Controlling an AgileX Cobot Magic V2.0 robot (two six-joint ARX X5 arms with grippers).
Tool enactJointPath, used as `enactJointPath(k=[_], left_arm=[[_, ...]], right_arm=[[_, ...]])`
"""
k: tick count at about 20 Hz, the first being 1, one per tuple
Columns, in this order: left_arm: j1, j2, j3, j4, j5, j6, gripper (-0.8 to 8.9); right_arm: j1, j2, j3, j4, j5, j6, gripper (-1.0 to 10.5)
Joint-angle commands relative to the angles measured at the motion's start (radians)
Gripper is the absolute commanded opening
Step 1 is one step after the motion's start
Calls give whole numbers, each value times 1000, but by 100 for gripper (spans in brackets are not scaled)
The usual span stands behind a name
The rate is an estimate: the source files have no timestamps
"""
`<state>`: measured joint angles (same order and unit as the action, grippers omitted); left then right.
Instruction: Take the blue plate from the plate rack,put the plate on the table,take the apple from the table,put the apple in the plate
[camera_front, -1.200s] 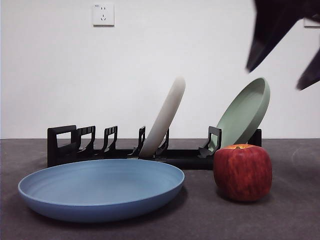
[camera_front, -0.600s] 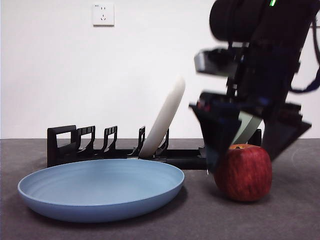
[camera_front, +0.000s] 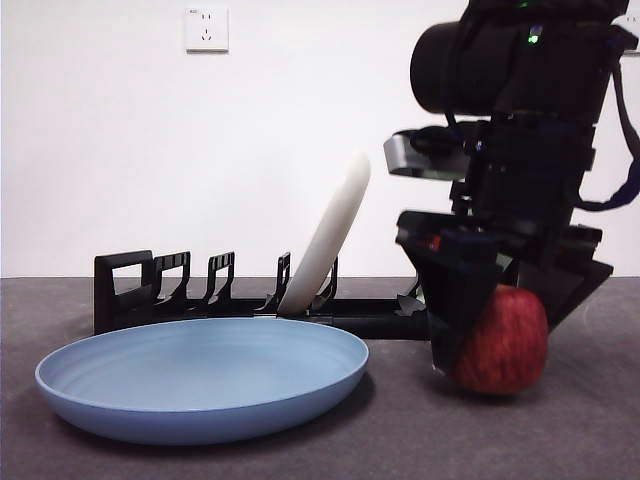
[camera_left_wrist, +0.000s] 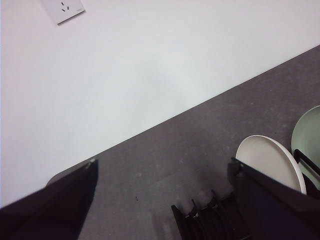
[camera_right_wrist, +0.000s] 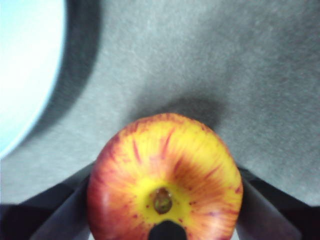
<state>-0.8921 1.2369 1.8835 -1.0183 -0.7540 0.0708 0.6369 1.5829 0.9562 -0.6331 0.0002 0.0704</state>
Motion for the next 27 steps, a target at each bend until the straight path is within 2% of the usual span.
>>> enactJointPath(k=[1, 3, 4, 9, 15, 19, 24, 25, 27], left_arm=[[19, -2, -3, 3, -3, 2, 436], [37, -2, -3, 3, -4, 5, 436], [48, -2, -3, 3, -4, 6, 436], [157, 0, -3, -3, -3, 10, 436], [289, 9, -3, -38, -3, 10, 436], [352, 10, -3, -95, 0, 8, 436], [385, 10, -3, -142, 4, 3, 436], [385, 10, -3, -148, 4, 0, 436], [385, 10, -3, -161, 4, 0, 436]], right_arm=[[21, -38, 63, -4, -53, 37, -12], [45, -39, 131, -8, -164, 42, -12], [54, -38, 161, -4, -191, 43, -12], [144, 39, 319, 26, -177, 43, -12], [230, 248, 453, 27, -173, 40, -12], [255, 349, 463, 14, -98, 24, -12], [256, 415, 463, 0, -98, 14, 9], [256, 417, 463, -2, -98, 14, 57], [258, 417, 463, -1, -98, 14, 327]])
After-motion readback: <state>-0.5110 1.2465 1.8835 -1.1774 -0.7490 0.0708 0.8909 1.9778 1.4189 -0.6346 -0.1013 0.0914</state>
